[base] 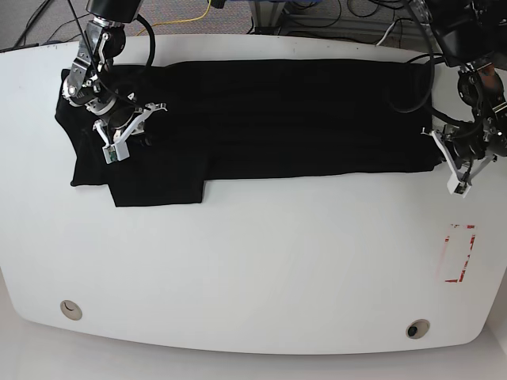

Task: Layout the t-shirt on the table in an organized manner, then fold the t-shirt properly

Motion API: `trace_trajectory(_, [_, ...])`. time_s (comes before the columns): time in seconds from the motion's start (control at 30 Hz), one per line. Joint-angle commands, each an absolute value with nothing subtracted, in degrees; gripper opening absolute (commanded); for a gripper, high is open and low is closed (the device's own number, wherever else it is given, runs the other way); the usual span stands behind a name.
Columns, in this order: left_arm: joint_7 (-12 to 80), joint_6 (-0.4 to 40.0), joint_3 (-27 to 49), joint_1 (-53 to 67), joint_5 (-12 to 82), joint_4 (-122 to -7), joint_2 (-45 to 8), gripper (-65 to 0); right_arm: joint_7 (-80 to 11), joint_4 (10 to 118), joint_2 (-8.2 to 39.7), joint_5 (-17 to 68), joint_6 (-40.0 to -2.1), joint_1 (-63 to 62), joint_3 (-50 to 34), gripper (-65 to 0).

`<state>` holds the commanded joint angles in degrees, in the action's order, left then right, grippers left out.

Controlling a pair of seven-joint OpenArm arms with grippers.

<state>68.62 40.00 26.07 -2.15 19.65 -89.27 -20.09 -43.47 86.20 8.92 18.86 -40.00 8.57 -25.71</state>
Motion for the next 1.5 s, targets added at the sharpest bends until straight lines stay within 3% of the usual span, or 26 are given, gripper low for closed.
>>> trace_trajectory(0.53, [76.8, 40.0, 28.8, 5.1, 19.6, -101.8, -19.6, -65.0, -43.5, 86.2, 8.9, 18.9, -40.0, 8.3, -25.7, -59.1])
trace_trajectory(1.27, [77.5, 40.0, 31.4, 15.2, 19.6, -102.5, -20.0, -65.0, -43.6, 86.2, 8.9, 18.9, -40.0, 7.4, -25.7, -59.1])
trace_trajectory(1.3, [77.5, 40.0, 31.3, 15.3, 19.6, -102.5, -20.0, -63.7, -43.6, 86.2, 8.9, 18.9, -40.0, 7.4, -25.7, -59.1])
trace_trajectory(1.5, [77.5, 40.0, 30.9, 16.7, 19.6, -102.5, -20.1, -42.1, -43.6, 86.2, 8.9, 18.9, -40.0, 7.5, -25.7, -59.1])
